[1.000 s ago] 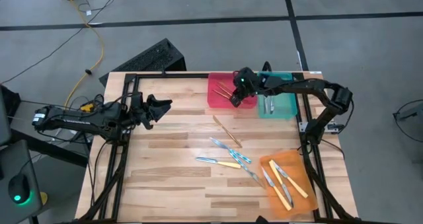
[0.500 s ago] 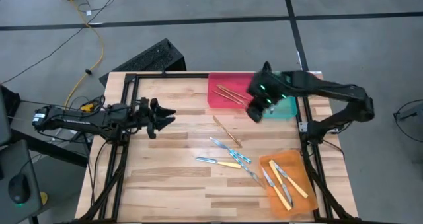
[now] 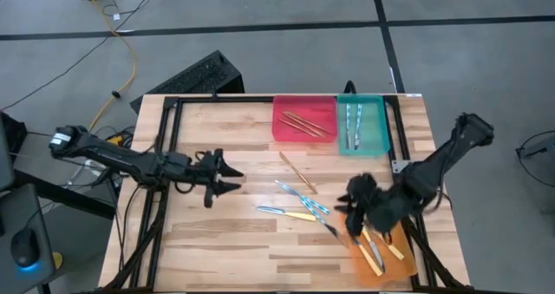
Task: Sort silverware by color (type)
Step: Put the blue knife into the blue bin
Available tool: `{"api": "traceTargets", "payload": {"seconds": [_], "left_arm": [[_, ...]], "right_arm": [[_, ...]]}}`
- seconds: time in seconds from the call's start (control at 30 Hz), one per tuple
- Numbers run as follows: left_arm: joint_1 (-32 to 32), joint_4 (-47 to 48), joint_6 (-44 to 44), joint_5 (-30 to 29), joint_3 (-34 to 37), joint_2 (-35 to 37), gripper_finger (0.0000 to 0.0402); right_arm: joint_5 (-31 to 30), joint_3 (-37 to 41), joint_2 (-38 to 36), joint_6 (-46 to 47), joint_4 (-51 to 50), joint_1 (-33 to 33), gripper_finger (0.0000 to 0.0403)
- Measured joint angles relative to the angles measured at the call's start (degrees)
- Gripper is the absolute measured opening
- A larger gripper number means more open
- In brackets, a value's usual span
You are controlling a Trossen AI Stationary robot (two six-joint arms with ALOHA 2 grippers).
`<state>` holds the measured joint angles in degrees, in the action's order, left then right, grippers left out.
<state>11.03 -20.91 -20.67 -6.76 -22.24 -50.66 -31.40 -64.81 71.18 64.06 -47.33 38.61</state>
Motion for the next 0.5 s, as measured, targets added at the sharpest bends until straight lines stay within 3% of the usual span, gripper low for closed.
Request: {"api": "traceTargets", "payload": {"seconds": [0.13, 0.27, 0.5], "left_arm": [[1.5, -9.3, 1.9, -0.1, 0.0, -7.1, 0.0173], [1.7, -16.7, 3.9, -0.2, -0.5, -14.0, 0.0173], [1.6, -16.6, 7.2, -3.0, -7.3, -24.9, 0.0173]], "right_arm": [[-8.2, 2.4, 5.4, 3.6, 9.5, 4.0, 0.0152], [-8.8, 2.4, 11.0, 3.5, 14.4, 4.8, 0.0152], [-8.9, 2.4, 16.4, 3.4, 17.1, 2.9, 0.0152]]}}
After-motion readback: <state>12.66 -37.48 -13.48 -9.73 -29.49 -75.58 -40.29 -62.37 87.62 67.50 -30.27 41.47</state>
